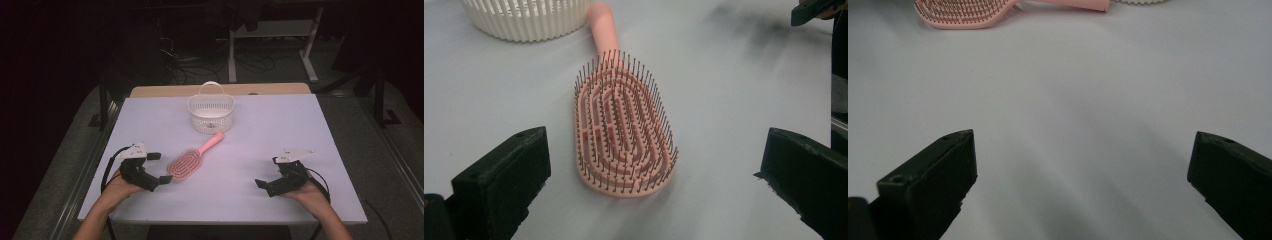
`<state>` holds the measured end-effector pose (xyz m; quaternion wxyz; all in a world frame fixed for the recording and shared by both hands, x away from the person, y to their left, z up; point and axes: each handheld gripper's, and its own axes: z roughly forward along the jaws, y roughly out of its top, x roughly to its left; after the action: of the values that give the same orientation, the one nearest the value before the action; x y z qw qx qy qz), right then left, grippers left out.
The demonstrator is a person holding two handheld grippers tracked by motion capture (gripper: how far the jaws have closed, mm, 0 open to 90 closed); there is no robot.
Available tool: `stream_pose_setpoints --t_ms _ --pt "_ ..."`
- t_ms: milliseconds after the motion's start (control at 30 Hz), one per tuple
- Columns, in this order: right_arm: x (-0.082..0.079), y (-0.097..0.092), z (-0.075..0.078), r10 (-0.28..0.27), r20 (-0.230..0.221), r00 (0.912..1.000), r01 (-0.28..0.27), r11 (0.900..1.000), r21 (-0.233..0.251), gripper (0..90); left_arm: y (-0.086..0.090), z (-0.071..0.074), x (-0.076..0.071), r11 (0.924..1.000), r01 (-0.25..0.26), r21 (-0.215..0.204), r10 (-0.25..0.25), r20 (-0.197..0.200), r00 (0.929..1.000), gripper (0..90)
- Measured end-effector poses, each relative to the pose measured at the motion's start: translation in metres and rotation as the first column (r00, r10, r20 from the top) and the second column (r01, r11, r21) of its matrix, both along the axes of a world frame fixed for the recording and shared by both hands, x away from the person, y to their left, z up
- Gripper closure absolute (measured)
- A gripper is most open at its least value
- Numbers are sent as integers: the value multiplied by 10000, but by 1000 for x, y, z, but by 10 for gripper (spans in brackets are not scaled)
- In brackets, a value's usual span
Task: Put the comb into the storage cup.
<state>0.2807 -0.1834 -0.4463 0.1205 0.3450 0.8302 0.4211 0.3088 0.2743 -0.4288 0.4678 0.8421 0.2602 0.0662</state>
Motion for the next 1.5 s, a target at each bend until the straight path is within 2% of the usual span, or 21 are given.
stream_pose_setpoints --t_ms 333,567,867,1233,1267,1433,1500 --pt "-1 0 1 84 52 10000 -84 9999 97 0 0 1 1 10000 -83 -4 83 -109 9999 0" --pt "0 0 2 133 1 9999 -133 9996 231 0 -4 4 8 9995 -310 27 310 -141 9994 0" --pt "0 -1 3 144 13 9999 -144 9996 240 0 -10 7 13 9997 -232 64 232 -47 9997 9" --pt "0 0 4 196 -4 9998 -196 9995 230 0 -18 11 20 9995 -313 54 313 83 9995 76" --pt "0 -1 4 168 -16 9999 -167 9996 243 0 -19 11 21 9995 -312 21 312 81 9995 119" --pt "1 -1 4 168 -32 9999 -167 9996 231 0 -23 14 25 9993 -373 93 372 130 9992 155" --pt "1 -1 4 162 -35 9999 -161 9996 244 0 -24 16 26 9993 -364 62 363 144 9992 200"
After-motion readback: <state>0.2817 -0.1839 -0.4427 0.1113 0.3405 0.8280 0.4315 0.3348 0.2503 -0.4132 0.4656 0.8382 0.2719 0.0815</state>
